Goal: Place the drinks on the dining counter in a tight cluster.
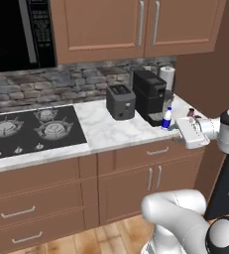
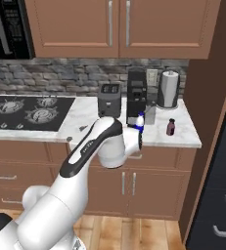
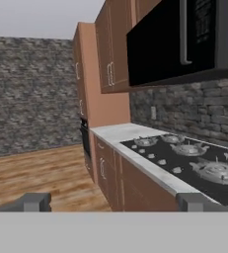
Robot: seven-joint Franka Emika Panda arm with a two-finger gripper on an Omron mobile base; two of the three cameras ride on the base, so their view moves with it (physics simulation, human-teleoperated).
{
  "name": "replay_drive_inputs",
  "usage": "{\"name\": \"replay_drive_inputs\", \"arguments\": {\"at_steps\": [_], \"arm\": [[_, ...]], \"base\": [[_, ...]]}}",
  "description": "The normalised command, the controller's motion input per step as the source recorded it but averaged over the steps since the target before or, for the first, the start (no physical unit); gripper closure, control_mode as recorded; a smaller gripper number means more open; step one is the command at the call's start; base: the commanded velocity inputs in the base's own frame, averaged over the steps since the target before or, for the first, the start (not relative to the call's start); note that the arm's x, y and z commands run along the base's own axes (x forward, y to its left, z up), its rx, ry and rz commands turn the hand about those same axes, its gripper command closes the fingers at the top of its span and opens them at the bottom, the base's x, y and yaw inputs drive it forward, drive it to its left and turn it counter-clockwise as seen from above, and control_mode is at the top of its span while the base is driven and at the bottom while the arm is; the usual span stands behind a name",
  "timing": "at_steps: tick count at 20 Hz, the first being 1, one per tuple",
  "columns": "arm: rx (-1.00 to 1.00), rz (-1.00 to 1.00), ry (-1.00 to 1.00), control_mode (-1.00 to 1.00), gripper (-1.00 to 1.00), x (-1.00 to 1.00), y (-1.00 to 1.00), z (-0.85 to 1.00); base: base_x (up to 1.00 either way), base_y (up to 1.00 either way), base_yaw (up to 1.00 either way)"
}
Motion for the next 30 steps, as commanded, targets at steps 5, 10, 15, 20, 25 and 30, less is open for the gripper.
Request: {"name": "replay_drive_inputs", "arguments": {"at_steps": [5,10,15,20,25,30], "arm": [[0.00,0.00,0.00,1.00,-1.00,0.00,0.00,0.00],[0.00,0.00,0.00,1.00,-1.00,0.00,0.00,0.00],[0.00,0.00,0.00,1.00,-1.00,0.00,0.00,0.00],[0.00,0.00,0.00,1.00,-1.00,0.00,0.00,0.00],[0.00,0.00,0.00,1.00,-1.00,0.00,0.00,0.00],[0.00,0.00,0.00,1.00,-1.00,0.00,0.00,0.00]], "base": [[0.41,-0.22,-0.09],[0.41,-0.03,-0.13],[0.43,-0.01,-0.13],[0.45,-0.04,-0.11],[0.44,-0.10,-0.05],[0.40,-0.11,0.00]]}}
